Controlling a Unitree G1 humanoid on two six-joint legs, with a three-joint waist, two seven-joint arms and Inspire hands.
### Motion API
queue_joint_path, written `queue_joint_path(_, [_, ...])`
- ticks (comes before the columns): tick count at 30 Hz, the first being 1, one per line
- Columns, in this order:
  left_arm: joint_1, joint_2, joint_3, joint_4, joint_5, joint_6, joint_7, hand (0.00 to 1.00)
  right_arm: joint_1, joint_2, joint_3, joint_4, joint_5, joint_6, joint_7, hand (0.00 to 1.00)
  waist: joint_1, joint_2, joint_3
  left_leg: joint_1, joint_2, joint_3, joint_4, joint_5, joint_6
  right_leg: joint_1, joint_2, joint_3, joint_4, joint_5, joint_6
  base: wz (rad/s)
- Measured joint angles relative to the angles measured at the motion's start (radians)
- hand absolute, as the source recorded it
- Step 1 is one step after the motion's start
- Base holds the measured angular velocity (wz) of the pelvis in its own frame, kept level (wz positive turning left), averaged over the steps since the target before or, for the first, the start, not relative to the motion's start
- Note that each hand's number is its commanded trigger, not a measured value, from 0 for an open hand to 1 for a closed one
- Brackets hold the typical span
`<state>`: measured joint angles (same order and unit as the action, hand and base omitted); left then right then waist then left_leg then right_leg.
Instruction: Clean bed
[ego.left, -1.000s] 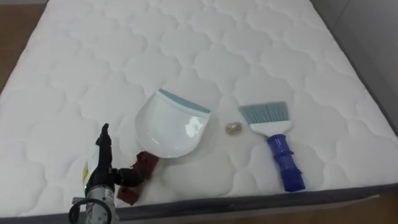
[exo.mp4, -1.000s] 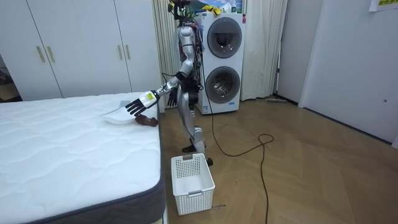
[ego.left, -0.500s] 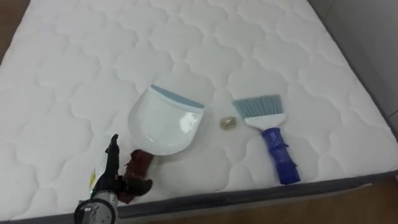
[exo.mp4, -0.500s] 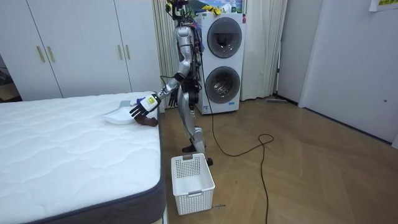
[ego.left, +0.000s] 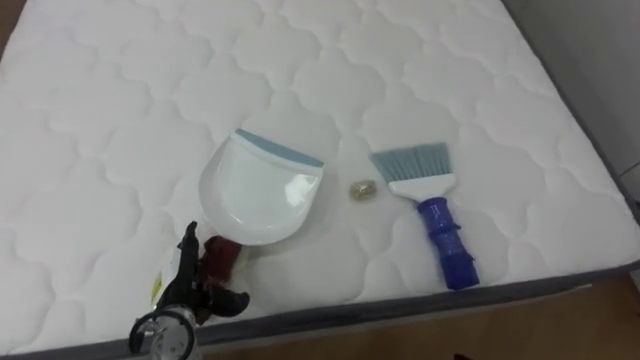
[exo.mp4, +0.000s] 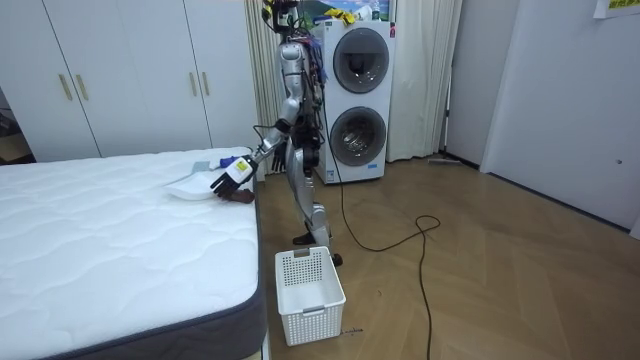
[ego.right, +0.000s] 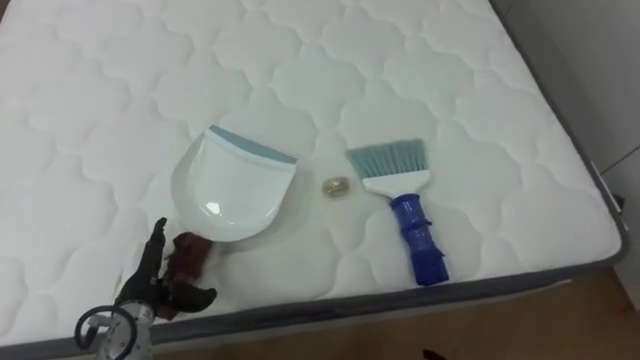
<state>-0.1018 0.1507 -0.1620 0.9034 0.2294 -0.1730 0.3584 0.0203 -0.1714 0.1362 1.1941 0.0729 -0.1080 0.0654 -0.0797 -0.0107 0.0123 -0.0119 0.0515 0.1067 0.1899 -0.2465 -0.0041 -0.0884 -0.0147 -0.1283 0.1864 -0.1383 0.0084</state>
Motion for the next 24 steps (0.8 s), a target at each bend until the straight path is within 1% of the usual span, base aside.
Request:
queue_joint_path(3, [-0.007, 0.000, 0.001, 0.004, 0.000, 0.000, 0.000, 0.00, -0.012, 0.000, 0.000, 0.017, -0.001, -0.001, -0.001, 0.00, 0.000, 0.002, 0.0016, 0.000, 0.001, 0.000, 0.000, 0.000, 0.000, -0.001, 0.001, 0.002, -0.001, 0.000, 0.000, 0.00])
queue_joint_path(8, [-0.023, 0.000, 0.001, 0.031, -0.001, 0.000, 0.002, 0.00, -0.026, 0.000, 0.022, 0.034, -0.002, -0.001, -0.022, 0.00, -0.001, 0.002, 0.0018, -0.002, 0.001, 0.000, 0.000, 0.000, 0.000, -0.003, 0.002, 0.003, 0.000, 0.000, 0.000, 0.00])
queue_joint_path(9, [-0.027, 0.000, 0.000, 0.031, -0.001, 0.000, 0.003, 0.00, -0.029, -0.001, 0.030, 0.033, -0.002, -0.001, -0.025, 0.00, -0.001, 0.001, 0.0010, -0.012, 0.001, 0.000, 0.002, 0.000, 0.000, -0.014, 0.002, 0.004, 0.003, 0.000, 0.000, 0.00])
queue_joint_path(12, [-0.047, 0.000, -0.003, 0.031, -0.001, 0.000, 0.004, 0.00, -0.041, -0.001, 0.050, 0.031, 0.002, -0.001, -0.040, 0.00, -0.001, 0.000, 0.0018, -0.049, 0.002, -0.001, 0.013, 0.000, 0.000, -0.049, 0.002, 0.004, 0.008, 0.004, -0.003, 0.00])
queue_joint_path(16, [-0.050, 0.000, -0.004, 0.032, -0.002, 0.001, 0.004, 0.00, -0.041, -0.001, 0.078, 0.029, 0.016, 0.001, -0.067, 0.00, -0.005, 0.000, 0.0019, -0.056, 0.004, -0.001, 0.015, 0.000, 0.000, -0.055, 0.005, 0.005, 0.005, 0.008, -0.005, -0.03])
queue_joint_path(19, [-0.058, -0.001, -0.005, 0.038, -0.002, 0.001, 0.007, 0.00, -0.041, -0.001, 0.079, 0.030, 0.025, 0.003, -0.072, 0.00, -0.005, 0.000, 0.0018, -0.063, 0.004, -0.001, 0.015, 0.000, 0.000, -0.060, 0.005, 0.005, 0.003, 0.008, -0.006, 0.00])
queue_joint_path(22, [-0.065, -0.006, -0.007, 0.050, -0.003, 0.021, 0.011, 0.00, -0.041, 0.000, 0.085, 0.030, 0.058, 0.021, -0.085, 0.00, -0.007, 0.000, 0.0017, -0.064, 0.004, 0.000, 0.015, 0.000, 0.000, -0.062, 0.004, 0.003, 0.003, 0.008, -0.006, 0.00])
queue_joint_path(24, [-0.084, -0.013, -0.011, 0.093, -0.003, 0.026, 0.013, 0.00, -0.041, -0.001, 0.101, 0.032, 0.082, 0.026, -0.105, 0.00, -0.008, 0.000, 0.0018, -0.064, 0.005, 0.000, 0.015, 0.000, 0.000, -0.062, 0.004, 0.000, 0.003, 0.008, -0.006, 0.00])
